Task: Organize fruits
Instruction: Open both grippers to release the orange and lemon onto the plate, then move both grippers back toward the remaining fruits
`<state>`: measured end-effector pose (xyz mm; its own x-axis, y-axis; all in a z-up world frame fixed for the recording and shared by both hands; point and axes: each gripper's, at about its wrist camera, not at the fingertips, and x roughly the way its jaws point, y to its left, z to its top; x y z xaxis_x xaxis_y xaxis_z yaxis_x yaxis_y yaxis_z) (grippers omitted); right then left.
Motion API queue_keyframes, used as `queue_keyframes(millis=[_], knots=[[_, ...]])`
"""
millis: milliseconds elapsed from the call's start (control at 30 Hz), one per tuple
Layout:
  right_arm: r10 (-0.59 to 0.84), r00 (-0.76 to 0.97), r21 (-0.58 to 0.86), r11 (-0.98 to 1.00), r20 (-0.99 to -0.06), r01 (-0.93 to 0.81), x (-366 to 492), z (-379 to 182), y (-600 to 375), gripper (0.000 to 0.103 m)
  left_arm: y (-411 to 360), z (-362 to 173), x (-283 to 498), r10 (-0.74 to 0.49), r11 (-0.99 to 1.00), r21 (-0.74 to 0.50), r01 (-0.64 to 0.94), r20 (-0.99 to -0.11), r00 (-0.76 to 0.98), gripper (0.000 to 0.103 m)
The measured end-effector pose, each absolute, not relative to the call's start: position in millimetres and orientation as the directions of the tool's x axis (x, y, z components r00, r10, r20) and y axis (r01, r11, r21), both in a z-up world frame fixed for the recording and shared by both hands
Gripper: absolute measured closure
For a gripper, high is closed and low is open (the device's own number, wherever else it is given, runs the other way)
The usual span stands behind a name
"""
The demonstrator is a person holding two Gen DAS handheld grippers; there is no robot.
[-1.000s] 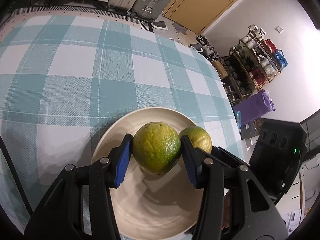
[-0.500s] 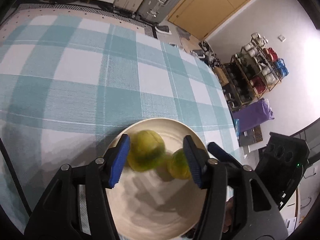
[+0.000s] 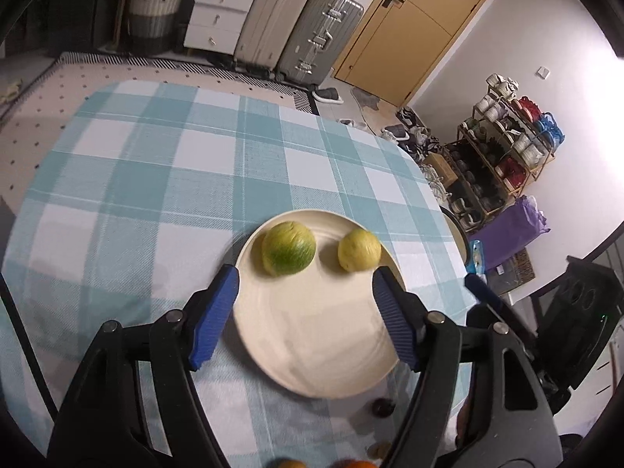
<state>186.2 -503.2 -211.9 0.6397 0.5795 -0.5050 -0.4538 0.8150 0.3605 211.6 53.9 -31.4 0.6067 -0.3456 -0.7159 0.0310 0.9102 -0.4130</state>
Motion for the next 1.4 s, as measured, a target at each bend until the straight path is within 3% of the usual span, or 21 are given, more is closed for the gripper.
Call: queue_keyframes(millis=[367,1000,1400], knots=[[0.446,0.756,0.126,0.887,-0.48,-0.444,129.7,-192.9,-499.2,0.0,40.1,1.8,131.4,-0.205,0.967,-0.251,0.044,-0.664,0.72,0.027],[0.444,0.753,0.063,0.877,-0.486,-0.477,38.1,-203.5,-484.6,0.0,41.8,-0.9,41.7,-0.087,0.989,-0.145,-0.012,-0.653,0.752,0.02],[0.429,0.774,0.077,0.891,-0.466,-0.448,6.0,-216.9,-497.9,0.0,24.8,-18.0,-5.3,-0.105,0.992,-0.124,0.028,-0.674,0.732,0.017]])
